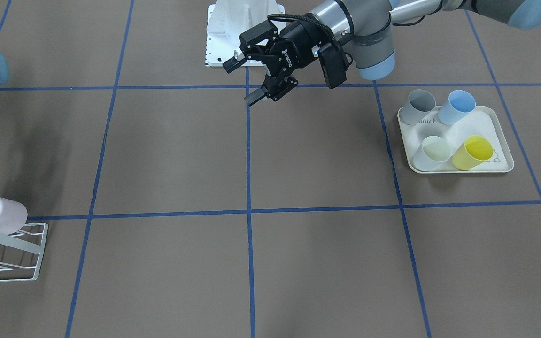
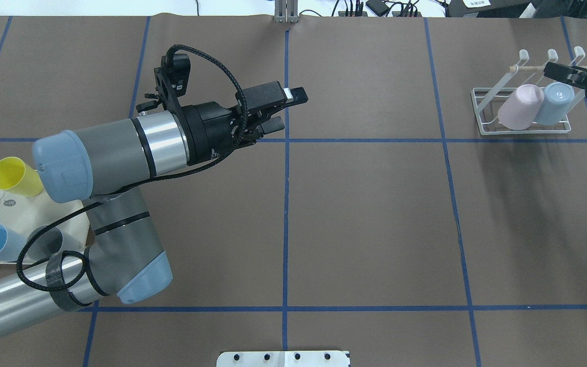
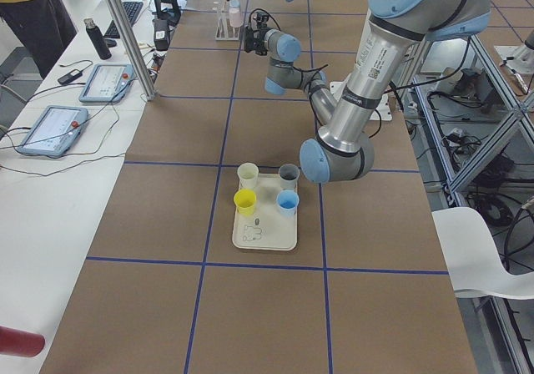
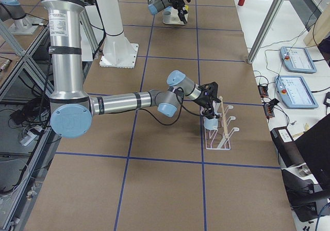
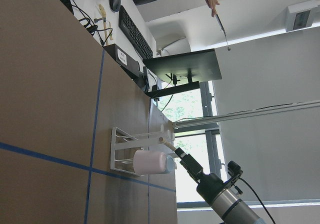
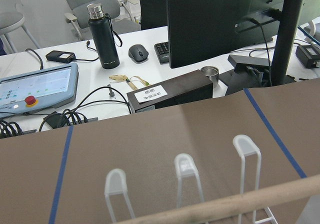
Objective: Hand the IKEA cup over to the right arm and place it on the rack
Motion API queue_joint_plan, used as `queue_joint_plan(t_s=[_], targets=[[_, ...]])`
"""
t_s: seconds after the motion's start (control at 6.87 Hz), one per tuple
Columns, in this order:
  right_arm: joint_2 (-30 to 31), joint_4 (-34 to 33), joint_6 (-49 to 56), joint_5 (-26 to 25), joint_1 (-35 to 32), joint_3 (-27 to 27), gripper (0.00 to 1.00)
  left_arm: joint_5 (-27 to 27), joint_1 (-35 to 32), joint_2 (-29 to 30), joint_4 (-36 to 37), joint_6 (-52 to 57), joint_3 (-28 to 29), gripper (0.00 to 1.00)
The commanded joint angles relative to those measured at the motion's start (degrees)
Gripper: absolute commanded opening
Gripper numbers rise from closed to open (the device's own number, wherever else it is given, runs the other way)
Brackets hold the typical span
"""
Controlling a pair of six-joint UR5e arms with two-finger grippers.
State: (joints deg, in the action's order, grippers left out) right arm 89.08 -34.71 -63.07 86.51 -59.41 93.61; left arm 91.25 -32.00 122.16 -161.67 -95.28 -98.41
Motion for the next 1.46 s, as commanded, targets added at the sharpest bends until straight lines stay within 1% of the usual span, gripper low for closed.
queue_joint_plan(t_s=[0.0,0.15,0.29,0.44,0.58,0.73,0.87,1.02,1.17,1.31], targets=[[-0.14,0.00,0.05,0.67,0.17,1.04,1.00,-0.28,-3.31,-6.71,10.86,16.08,-4.82,1.00],[-0.05,0.00,-0.04,2.68,0.17,2.18,1.00,-2.64,-3.85,-11.19,23.82,26.27,-12.43,1.00],[0.21,-0.09,-0.12,5.57,0.26,3.50,1.00,-3.10,-5.60,-16.37,26.82,36.64,-15.47,1.00],[0.65,0.00,-0.12,8.64,0.17,4.29,1.00,-2.58,-8.57,-22.34,26.85,45.10,-15.93,1.00],[0.65,-0.09,-0.21,11.37,0.17,5.08,1.00,-2.40,-9.65,-29.10,26.76,53.36,-16.02,1.00],[0.57,-0.09,-0.13,13.92,0.26,5.44,1.00,-0.83,-12.18,-33.43,26.59,58.93,-15.42,1.00],[0.30,0.00,-0.04,16.38,0.26,5.53,1.00,12.50,-19.95,-35.39,26.59,65.33,-12.71,1.00],[0.04,0.00,-0.04,19.19,0.26,5.62,1.00,27.68,-28.82,-35.49,26.59,72.10,-7.81,1.00],[-0.14,0.00,-0.04,20.96,0.26,6.23,1.00,34.71,-34.47,-35.50,26.93,78.08,-3.41,1.00],[0.38,-0.09,-0.04,24.46,0.17,8.23,1.00,35.74,-36.62,-35.41,27.46,78.06,-0.32,1.00]])
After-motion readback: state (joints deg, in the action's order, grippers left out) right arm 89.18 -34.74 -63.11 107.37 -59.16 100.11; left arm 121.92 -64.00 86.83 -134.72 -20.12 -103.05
